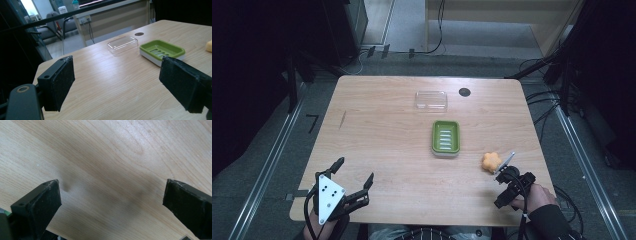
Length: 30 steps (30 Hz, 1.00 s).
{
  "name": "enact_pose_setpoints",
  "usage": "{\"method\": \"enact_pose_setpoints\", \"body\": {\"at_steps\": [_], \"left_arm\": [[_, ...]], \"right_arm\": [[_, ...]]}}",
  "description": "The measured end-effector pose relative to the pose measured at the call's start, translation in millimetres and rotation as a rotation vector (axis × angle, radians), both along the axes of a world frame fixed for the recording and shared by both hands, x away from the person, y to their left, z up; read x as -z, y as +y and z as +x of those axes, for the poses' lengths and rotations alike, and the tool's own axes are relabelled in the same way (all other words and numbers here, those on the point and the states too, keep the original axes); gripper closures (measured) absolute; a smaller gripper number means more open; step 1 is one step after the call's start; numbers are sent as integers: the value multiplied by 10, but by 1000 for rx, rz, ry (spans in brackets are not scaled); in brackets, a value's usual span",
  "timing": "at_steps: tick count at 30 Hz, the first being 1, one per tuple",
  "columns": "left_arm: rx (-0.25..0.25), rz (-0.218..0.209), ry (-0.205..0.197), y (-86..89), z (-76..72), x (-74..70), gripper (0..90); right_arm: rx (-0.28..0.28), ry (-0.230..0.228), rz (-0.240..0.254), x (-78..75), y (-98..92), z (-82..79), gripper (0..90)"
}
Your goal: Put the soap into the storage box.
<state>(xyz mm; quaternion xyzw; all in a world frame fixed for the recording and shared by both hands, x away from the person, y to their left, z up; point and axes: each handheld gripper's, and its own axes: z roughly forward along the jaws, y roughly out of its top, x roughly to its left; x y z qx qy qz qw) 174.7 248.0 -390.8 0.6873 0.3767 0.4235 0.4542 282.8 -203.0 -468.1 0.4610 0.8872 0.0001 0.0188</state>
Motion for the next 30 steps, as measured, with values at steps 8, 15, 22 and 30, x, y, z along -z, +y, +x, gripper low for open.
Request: {"method": "enact_pose_setpoints", "body": {"at_steps": [8,15,22,30], "left_arm": [[-2,-1,0,11,-6,1,135],[0,-3,0,6,0,1,135],[0,-3,0,4,-1,2,135],[0,4,4,5,3,2,135]], "right_arm": [[-8,-2,-6,-2,8,8,20],[-6,-8,3,-18,1,2,19],[4,-14,20,-31,4,14,17],[7,-7,28,-59,28,124,16]]}}
